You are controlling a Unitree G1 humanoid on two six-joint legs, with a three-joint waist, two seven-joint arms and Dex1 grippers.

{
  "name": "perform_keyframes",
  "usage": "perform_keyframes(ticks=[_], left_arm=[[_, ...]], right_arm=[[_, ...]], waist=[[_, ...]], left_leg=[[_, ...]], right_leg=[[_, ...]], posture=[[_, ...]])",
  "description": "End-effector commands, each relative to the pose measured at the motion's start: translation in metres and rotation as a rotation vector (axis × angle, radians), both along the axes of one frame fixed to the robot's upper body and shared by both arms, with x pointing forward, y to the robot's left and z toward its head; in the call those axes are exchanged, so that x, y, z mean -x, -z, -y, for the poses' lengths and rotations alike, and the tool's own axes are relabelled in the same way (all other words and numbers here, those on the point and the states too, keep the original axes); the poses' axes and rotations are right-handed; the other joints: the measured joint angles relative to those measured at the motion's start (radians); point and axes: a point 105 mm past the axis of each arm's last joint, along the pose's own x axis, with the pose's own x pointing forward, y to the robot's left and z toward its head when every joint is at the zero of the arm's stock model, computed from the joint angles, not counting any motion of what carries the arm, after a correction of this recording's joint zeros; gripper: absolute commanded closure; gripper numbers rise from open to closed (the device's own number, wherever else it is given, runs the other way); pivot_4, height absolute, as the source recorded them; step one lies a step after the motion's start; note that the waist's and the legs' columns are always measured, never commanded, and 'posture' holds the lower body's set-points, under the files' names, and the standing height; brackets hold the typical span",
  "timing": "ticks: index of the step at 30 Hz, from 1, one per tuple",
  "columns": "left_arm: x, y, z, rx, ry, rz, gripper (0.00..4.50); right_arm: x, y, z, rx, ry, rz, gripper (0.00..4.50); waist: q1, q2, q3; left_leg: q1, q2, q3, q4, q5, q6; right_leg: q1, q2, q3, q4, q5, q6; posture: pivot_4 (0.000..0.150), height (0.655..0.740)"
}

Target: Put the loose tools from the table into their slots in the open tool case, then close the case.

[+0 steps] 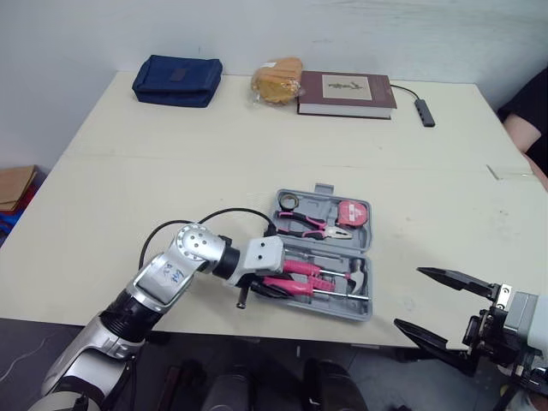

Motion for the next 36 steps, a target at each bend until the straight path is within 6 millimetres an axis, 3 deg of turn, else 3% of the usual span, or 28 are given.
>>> perform_keyframes(ticks=[1,4,6,8,9,10,18,21,26,29,36], left_arm=[[0.001,-0.002,0.003,0.003,0.030,0.021,3.89],[0.005,-0.003,0.004,0.009,0.049,0.001,3.89],[0.006,-0.004,0.004,0.012,0.057,0.001,2.88],[0.004,-0.010,0.008,0.054,0.062,0.042,2.35],[0.003,-0.014,0.010,0.081,0.063,0.054,1.66],[0.002,-0.019,0.012,0.107,0.068,0.053,1.50],[0.009,-0.042,0.010,0.268,0.187,0.049,1.50],[0.011,-0.041,0.010,0.330,0.204,0.003,2.38],[0.004,-0.017,0.012,0.289,0.161,-0.008,4.42],[0.002,0.002,0.010,0.240,0.124,-0.020,4.42],[0.008,0.020,0.011,0.170,0.141,-0.058,4.42]], right_arm=[[0.003,-0.006,-0.004,-0.003,-0.011,0.020,0.00],[0.002,-0.006,-0.004,-0.004,-0.009,0.019,0.00],[0.002,-0.006,-0.004,-0.004,-0.007,0.020,0.00],[0.001,-0.006,-0.004,-0.006,-0.006,0.019,0.00],[0.001,-0.006,-0.004,-0.006,-0.005,0.020,0.00],[0.000,-0.006,-0.004,-0.007,-0.004,0.021,0.00],[-0.001,-0.004,-0.003,-0.012,0.005,0.019,0.00],[-0.001,-0.002,-0.002,-0.015,0.011,0.015,0.00],[0.000,0.002,-0.001,-0.022,0.022,0.005,0.00],[0.001,0.005,0.000,-0.029,0.033,-0.004,0.00],[0.003,0.012,0.003,-0.033,0.052,-0.023,0.00]], waist=[[0.000,0.000,0.000],[0.000,0.000,0.000],[0.000,0.000,0.000],[0.000,0.000,0.000],[0.000,0.000,0.000],[0.000,0.000,0.000],[-0.001,0.000,0.000],[0.000,0.000,0.000],[0.000,0.000,0.000],[0.000,0.000,0.000],[0.000,0.000,0.000]], left_leg=[[0.000,0.000,0.000,0.000,0.000,0.000],[0.000,0.000,0.000,0.000,0.000,0.000],[0.000,0.000,0.000,0.000,0.000,0.000],[0.000,0.000,0.000,0.000,0.000,0.000],[0.000,0.000,0.000,0.000,0.000,0.000],[0.000,0.000,0.000,0.000,0.000,0.000],[0.000,0.000,0.000,0.000,0.000,0.000],[0.000,0.000,0.000,0.000,0.000,0.000],[0.000,0.000,0.000,0.000,0.000,0.000],[0.000,0.000,0.000,0.000,0.000,0.000],[0.000,0.000,0.000,0.000,0.000,0.001]], right_leg=[[0.000,0.000,0.000,0.000,0.000,0.000],[0.000,0.000,0.000,0.000,0.000,0.000],[0.000,0.000,0.000,0.000,0.000,0.000],[0.000,0.000,0.000,0.000,0.000,0.000],[0.000,0.000,0.000,0.000,0.000,0.000],[0.000,0.000,0.000,0.000,0.000,0.000],[0.000,0.000,0.000,0.001,0.000,0.000],[0.000,0.000,0.000,0.001,0.000,0.000],[0.000,0.001,0.000,0.001,0.000,0.000],[0.000,0.001,0.000,0.001,0.000,0.000],[0.000,0.000,0.000,0.002,0.000,0.000]], posture=[[0.150,0.7400],[0.150,0.7400],[0.150,0.7400],[0.150,0.7400],[0.150,0.7400],[0.150,0.7400],[0.150,0.7400],[0.150,0.7400],[0.150,0.7400],[0.150,0.7400],[0.150,0.7400]])
